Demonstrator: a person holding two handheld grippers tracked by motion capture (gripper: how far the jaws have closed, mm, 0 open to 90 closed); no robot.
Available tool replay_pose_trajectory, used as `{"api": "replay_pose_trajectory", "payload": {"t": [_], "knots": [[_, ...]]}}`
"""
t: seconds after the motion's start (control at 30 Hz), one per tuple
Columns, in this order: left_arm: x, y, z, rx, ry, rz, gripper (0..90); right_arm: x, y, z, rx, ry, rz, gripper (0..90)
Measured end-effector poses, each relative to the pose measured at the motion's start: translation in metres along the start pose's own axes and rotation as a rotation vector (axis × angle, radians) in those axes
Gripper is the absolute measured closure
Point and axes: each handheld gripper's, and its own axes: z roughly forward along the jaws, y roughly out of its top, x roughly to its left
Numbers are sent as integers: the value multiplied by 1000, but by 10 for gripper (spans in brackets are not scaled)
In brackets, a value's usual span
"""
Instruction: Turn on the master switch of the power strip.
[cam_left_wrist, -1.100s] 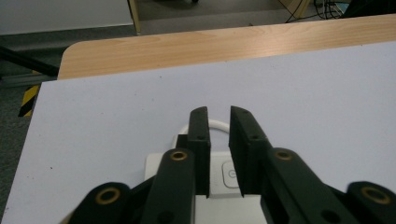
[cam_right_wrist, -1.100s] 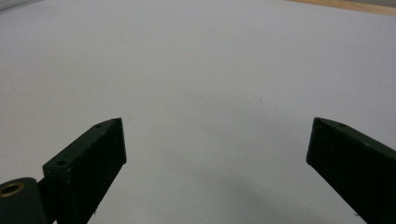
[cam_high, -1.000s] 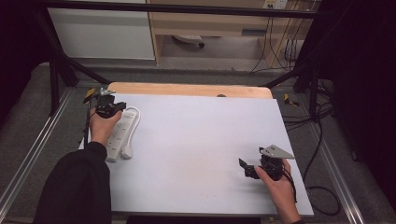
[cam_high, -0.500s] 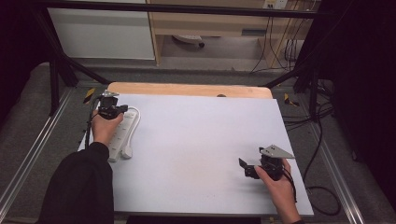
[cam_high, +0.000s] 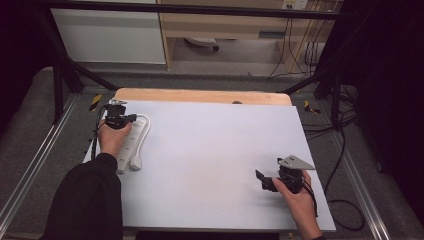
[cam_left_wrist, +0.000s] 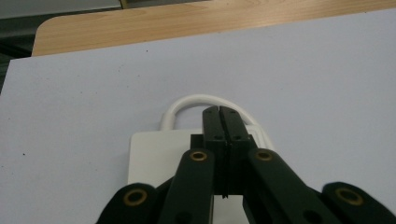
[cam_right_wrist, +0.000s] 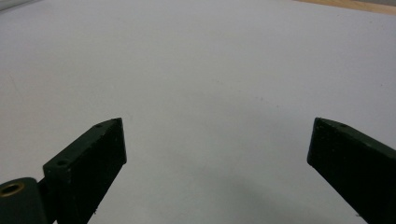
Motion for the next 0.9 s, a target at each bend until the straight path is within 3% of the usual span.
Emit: {"api": "replay_pose_trajectory", "payload": {"t": [0.43, 0.9], "knots": [[7, -4, 0, 36, 28, 3, 900, 0, 1, -1, -2, 0, 1, 49], [-5, -3, 6, 32, -16, 14, 900, 0, 0, -1, 3, 1, 5, 49]]}}
